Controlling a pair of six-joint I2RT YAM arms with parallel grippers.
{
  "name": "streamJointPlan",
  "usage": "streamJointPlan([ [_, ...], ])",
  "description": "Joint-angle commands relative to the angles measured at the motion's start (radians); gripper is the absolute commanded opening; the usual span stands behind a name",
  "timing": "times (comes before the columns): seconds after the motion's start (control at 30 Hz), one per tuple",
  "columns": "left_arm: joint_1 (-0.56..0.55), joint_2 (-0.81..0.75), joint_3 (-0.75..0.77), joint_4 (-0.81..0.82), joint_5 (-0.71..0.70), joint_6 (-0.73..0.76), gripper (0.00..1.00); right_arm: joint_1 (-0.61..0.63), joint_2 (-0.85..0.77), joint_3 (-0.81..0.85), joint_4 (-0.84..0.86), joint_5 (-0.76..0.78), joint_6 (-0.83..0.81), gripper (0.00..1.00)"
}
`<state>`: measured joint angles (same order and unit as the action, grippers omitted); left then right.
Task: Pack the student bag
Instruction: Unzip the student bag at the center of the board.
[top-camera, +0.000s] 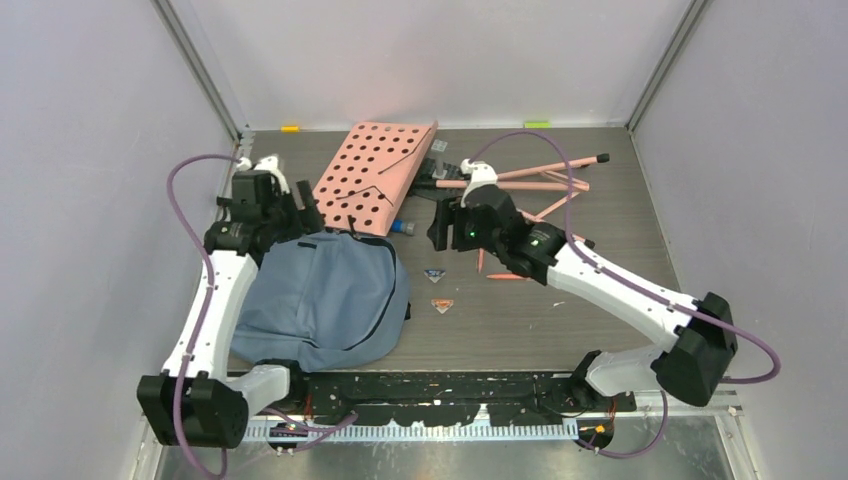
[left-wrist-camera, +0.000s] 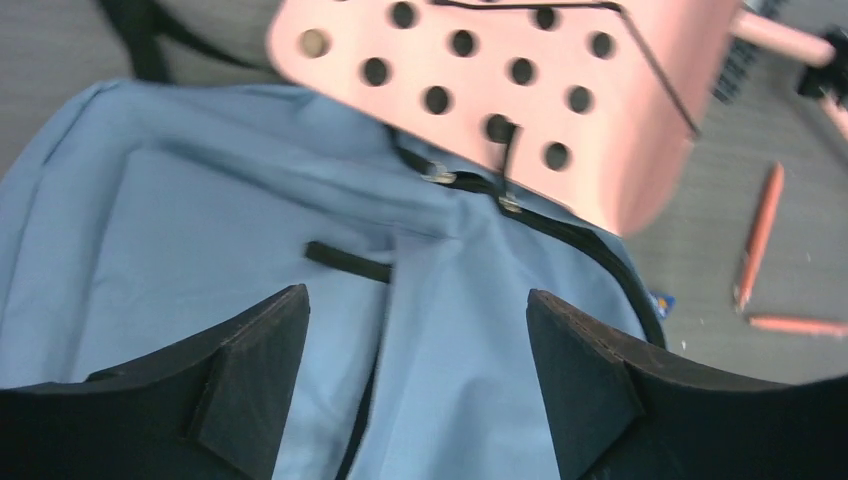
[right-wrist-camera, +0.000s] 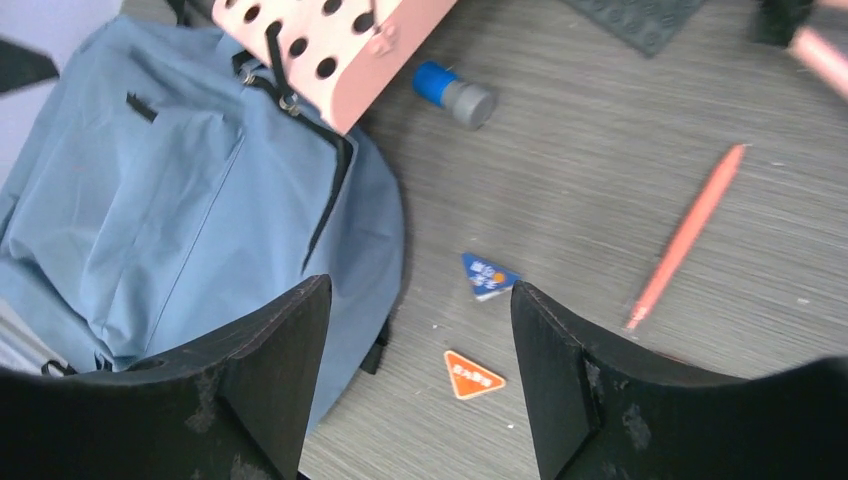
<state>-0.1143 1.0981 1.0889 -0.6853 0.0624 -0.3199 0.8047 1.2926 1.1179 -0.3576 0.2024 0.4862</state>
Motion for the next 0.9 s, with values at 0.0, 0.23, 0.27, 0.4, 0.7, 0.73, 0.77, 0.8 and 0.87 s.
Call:
streamJointPlan([
  [0.0, 0.136, 0.026, -0.036, 0.050, 0.038, -0.088, 0.79, 0.098, 0.099, 0.070, 0.078, 0.005, 0.007, 0.71],
  [0.23, 0.186, 0.133, -0.040, 0.071, 0.000, -0.096, 0.63, 0.238, 0.304, 0.211, 0.092, 0.025, -0.020, 0.68],
  [0.27, 0.198, 0.151, -0.037, 0.066, 0.002, -0.096, 0.61, 0.260, 0.320, 0.236, 0.093, 0.025, -0.022, 0.68],
  [0.4, 0.217, 0.191, -0.052, 0.078, 0.020, -0.119, 0.53, 0.302, 0.385, 0.283, 0.097, 0.020, -0.032, 0.66],
  [0.7, 0.217, 0.273, -0.064, 0.099, 0.085, -0.140, 0.47, 0.319, 0.400, 0.273, 0.117, 0.019, -0.035, 0.66],
  [0.73, 0.217, 0.280, -0.064, 0.101, 0.102, -0.140, 0.44, 0.319, 0.399, 0.270, 0.118, 0.020, -0.035, 0.65],
  [0.77, 0.216, 0.285, -0.064, 0.102, 0.110, -0.140, 0.42, 0.319, 0.397, 0.270, 0.118, 0.021, -0.035, 0.65],
  [0.8, 0.217, 0.289, -0.067, 0.104, 0.116, -0.140, 0.40, 0.320, 0.397, 0.268, 0.118, 0.021, -0.036, 0.65],
  [0.87, 0.217, 0.294, -0.069, 0.107, 0.124, -0.140, 0.37, 0.319, 0.398, 0.267, 0.120, 0.022, -0.038, 0.65],
])
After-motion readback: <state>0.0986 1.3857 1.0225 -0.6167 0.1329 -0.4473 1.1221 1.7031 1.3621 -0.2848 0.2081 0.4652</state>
